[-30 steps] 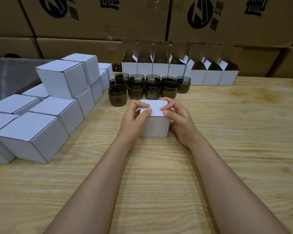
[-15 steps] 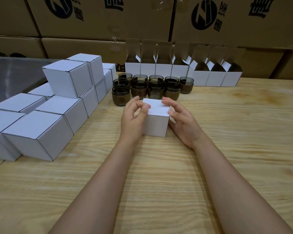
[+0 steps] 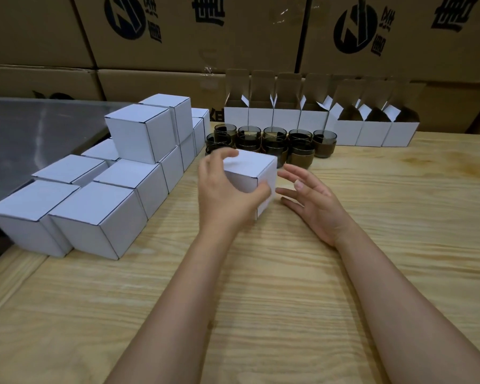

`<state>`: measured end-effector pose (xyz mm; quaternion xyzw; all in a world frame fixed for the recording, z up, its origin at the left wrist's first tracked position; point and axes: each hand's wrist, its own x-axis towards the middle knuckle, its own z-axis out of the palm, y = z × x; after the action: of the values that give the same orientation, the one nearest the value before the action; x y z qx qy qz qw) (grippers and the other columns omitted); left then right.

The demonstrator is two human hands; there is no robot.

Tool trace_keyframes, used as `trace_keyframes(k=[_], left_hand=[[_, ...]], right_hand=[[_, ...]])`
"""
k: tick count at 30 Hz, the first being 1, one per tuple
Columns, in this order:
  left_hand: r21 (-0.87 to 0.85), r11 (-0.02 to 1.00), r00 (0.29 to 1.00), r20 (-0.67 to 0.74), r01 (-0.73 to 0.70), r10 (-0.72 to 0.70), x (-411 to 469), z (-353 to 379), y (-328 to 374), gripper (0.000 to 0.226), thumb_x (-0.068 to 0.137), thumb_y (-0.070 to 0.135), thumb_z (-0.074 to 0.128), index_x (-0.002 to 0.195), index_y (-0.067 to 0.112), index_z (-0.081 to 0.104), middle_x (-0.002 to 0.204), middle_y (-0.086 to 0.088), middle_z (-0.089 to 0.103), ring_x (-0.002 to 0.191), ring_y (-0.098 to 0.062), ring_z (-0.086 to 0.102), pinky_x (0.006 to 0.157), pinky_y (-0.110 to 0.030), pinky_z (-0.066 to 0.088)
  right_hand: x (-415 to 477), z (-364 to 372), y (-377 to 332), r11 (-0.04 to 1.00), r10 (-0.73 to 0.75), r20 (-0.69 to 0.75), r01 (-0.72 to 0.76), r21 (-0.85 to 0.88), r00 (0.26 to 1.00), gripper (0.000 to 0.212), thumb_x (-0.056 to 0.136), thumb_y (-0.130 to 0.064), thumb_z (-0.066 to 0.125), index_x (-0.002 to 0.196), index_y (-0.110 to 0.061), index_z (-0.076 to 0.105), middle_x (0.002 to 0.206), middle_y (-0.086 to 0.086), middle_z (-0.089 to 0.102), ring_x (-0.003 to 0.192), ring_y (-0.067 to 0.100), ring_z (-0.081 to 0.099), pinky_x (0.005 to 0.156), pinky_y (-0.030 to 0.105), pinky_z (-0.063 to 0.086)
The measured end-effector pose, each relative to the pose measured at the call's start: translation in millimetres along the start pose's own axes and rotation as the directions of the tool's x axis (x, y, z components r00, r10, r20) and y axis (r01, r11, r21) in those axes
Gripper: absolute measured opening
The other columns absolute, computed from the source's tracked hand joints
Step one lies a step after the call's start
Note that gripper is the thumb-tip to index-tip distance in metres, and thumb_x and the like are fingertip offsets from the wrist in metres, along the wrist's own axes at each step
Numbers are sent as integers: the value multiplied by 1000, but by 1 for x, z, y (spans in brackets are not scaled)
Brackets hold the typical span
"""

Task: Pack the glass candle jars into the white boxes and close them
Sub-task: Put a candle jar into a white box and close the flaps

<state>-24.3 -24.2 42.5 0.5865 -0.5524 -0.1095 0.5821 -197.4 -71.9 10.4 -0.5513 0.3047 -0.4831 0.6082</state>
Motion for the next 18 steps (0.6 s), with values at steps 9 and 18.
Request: trace_keyframes(k=[9, 18], left_hand=[[74, 993, 971, -214, -97, 110, 48, -123, -1, 42, 61, 47, 75, 97, 42, 54, 114, 0, 58, 97, -23, 56, 88, -40, 47], [240, 971, 968, -250, 24, 38, 65, -164, -54, 39, 58, 45, 77, 87, 46, 50, 118, 2, 49, 105, -6, 45, 96, -29, 39]], right_hand=[[0, 0, 1, 1000, 0, 22, 0, -13, 1000, 40, 84, -21, 58, 123, -15, 58, 125, 6, 63, 112, 27, 60, 101, 37, 44], [1, 1, -1, 999, 39, 10, -39, -3, 999, 40, 83, -21, 56, 123, -13, 57, 123, 9, 64, 109, 26, 62, 98, 35, 45]])
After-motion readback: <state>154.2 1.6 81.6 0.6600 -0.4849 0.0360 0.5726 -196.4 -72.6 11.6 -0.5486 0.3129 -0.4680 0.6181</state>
